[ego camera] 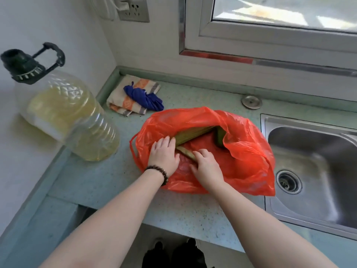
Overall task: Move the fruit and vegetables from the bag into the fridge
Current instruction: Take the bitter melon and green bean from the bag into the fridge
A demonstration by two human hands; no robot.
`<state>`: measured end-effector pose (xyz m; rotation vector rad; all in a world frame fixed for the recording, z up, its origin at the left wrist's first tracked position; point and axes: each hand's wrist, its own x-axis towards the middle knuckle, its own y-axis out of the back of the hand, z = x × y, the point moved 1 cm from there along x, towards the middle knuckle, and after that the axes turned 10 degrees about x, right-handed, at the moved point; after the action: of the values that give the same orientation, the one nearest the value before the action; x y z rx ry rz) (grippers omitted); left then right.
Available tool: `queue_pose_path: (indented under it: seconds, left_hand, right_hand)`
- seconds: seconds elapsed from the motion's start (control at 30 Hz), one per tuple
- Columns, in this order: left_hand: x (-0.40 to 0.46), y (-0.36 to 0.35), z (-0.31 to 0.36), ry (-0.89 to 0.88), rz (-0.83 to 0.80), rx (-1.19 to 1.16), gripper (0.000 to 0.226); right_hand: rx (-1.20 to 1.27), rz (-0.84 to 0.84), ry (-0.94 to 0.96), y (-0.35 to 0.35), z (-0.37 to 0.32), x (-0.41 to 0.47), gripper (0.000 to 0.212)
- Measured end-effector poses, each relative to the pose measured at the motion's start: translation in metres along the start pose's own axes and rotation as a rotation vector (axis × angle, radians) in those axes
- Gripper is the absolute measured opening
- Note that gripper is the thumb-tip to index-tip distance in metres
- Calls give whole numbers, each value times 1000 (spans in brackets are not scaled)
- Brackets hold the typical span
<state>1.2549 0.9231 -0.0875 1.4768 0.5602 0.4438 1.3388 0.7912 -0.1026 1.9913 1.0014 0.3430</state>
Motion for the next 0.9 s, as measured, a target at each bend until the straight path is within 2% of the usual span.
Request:
queue_pose_path:
  seconds: [0.13,0.33,0.43,0.53,0.9]
  left_hand:
    - [9,-10,-19,19,-33,11,63]
    - [22,-20,-46,27,-69,-48,66]
    - [26,-25,-56,20,-76,-71,60]
    - [29,-24,-63,-13,-31,-85,50]
    - [32,21,-70,-134,187,-224,48]
  right_hand:
    - [-56,9,-32,-11,-4,8,40]
    - [-125,134,-84,-24,-7,18,27]
    - [-147,156,-114,-30,-8,21,21]
    - [-141,179,-133,-32,-10,21,16]
    - [34,373,-96,-2,-30,6,22]
